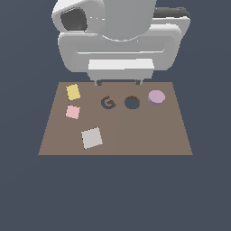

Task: Insert a designated object into the corresponding slot on a board.

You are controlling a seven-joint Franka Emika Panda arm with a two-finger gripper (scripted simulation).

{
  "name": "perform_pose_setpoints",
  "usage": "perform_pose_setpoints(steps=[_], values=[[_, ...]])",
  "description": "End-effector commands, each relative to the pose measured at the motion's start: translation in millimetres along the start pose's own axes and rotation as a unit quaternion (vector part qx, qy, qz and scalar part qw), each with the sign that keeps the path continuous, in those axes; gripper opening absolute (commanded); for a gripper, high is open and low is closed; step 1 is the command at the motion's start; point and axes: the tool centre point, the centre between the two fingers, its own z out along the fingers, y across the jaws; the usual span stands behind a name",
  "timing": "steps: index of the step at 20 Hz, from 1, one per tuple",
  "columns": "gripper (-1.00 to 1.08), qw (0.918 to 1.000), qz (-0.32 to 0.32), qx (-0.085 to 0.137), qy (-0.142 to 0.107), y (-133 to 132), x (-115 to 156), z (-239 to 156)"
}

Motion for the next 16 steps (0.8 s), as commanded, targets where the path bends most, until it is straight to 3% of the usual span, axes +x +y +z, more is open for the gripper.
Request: perform_pose_setpoints(steps=[1,16], values=[[1.0,1.0,0.0,0.0,0.0,0.0,0.0,0.0],[1.0,0.9984,0.056,-0.001,-0.004,-19.0,-18.9,21.9]])
